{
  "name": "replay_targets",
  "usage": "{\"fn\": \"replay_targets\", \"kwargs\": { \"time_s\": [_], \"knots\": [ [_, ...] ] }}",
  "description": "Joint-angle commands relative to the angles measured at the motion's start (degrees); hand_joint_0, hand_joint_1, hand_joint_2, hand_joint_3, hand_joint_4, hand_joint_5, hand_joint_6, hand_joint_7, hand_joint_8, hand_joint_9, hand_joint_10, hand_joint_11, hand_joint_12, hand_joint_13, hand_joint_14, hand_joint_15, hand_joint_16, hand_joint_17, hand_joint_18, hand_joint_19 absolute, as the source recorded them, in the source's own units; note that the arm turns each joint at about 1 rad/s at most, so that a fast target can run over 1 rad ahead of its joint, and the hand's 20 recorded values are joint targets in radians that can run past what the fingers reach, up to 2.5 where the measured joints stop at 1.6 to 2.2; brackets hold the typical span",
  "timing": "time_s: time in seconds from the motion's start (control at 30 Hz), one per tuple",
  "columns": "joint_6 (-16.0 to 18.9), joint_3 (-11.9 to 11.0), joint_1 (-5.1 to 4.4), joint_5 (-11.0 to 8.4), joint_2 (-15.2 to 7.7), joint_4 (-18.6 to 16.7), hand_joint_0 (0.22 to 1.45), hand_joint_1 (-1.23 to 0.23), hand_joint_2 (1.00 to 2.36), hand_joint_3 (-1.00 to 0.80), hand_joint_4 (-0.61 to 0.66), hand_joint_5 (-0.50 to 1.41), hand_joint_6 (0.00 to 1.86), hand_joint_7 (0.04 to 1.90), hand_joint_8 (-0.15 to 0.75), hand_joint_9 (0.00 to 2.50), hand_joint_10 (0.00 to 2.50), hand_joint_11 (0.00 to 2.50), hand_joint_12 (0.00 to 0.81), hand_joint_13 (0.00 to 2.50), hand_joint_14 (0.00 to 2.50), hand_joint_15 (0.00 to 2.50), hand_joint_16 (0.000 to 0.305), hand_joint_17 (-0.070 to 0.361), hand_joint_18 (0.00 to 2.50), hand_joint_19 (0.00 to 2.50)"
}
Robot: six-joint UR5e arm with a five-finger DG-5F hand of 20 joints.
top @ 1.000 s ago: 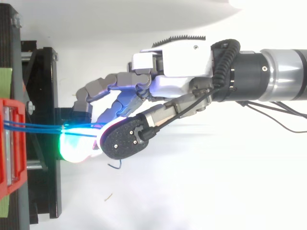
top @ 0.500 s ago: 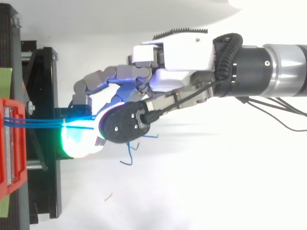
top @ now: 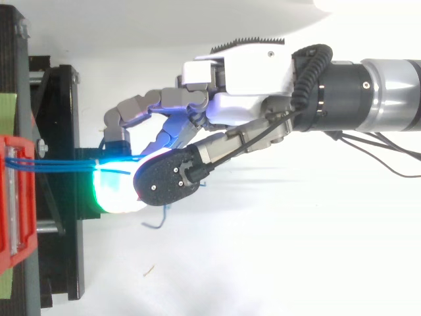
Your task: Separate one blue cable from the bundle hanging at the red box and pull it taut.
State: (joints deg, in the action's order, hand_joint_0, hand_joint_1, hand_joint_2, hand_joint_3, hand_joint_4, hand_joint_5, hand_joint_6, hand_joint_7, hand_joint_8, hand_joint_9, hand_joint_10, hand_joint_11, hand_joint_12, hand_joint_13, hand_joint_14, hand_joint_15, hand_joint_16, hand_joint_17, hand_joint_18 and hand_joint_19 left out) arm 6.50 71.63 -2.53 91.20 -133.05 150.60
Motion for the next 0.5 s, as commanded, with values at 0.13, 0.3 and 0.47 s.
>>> {"fn": "replay_targets", "kwargs": {
  "time_s": [0.13,0.3,0.47],
  "knots": [
    [-1.4,0.0,-0.19,-0.50,0.0,-0.8,0.63,-0.68,1.00,-0.46,0.18,-0.17,0.63,1.21,0.263,0.73,0.01,0.41,0.323,0.85,0.02,0.39,0.045,0.102,0.73,0.41],
    [-2.6,0.0,-0.28,-1.12,-0.1,-1.7,0.58,-0.34,1.00,-0.50,0.20,-0.15,0.64,1.20,0.293,0.82,0.02,0.41,0.341,0.89,0.02,0.42,0.046,0.103,0.77,0.47],
    [-4.6,0.0,-0.54,-2.35,0.0,-1.8,0.66,-0.41,1.02,-0.30,0.19,-0.13,0.63,1.22,0.301,0.88,0.02,0.43,0.339,0.93,0.02,0.42,0.045,0.102,0.80,0.49]
  ]
}}
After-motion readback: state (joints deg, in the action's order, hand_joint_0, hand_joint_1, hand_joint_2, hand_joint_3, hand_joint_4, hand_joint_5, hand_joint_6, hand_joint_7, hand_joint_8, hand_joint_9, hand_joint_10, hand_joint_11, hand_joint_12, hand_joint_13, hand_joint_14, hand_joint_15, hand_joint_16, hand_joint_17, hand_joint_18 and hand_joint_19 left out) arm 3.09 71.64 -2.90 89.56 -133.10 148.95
